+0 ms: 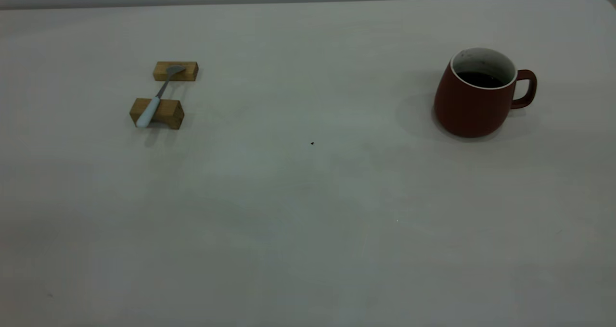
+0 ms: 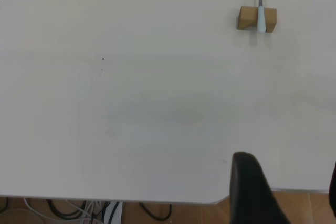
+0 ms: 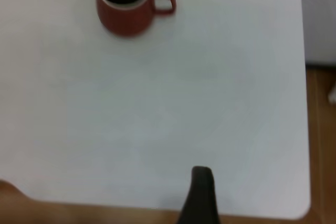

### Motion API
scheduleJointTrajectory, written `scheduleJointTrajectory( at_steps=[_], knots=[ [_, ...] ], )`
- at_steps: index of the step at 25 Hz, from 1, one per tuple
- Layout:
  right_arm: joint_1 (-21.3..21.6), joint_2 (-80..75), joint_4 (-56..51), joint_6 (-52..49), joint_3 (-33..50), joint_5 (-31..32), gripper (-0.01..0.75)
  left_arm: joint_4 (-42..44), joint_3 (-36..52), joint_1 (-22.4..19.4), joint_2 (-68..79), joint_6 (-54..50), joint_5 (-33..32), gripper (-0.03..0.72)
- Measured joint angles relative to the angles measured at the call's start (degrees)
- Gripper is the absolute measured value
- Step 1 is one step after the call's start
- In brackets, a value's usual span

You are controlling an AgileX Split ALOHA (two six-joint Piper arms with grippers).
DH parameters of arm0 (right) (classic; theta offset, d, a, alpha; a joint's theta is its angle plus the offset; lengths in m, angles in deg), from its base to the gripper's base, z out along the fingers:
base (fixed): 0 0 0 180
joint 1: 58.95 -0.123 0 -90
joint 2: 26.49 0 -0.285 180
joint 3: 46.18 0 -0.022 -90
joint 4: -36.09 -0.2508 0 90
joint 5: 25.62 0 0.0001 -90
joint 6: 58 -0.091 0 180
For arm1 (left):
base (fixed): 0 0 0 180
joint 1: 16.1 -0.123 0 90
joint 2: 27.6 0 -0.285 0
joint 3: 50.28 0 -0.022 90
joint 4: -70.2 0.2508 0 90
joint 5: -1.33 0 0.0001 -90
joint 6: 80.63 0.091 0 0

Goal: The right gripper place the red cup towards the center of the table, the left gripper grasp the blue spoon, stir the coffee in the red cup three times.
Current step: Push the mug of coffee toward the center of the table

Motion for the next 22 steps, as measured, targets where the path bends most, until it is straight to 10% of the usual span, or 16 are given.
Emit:
scheduleJointTrajectory(
  at_steps=[11,22],
  knots=[
    [0.0,-39.5,1.9,13.4,-6.9,-23.3,0.723,0.0,0.0,0.0,0.0,0.0,0.0,0.438],
    [-3.6,-69.7,0.4,32.6,-21.8,-27.6,0.713,0.0,0.0,0.0,0.0,0.0,0.0,0.438]
  ],
)
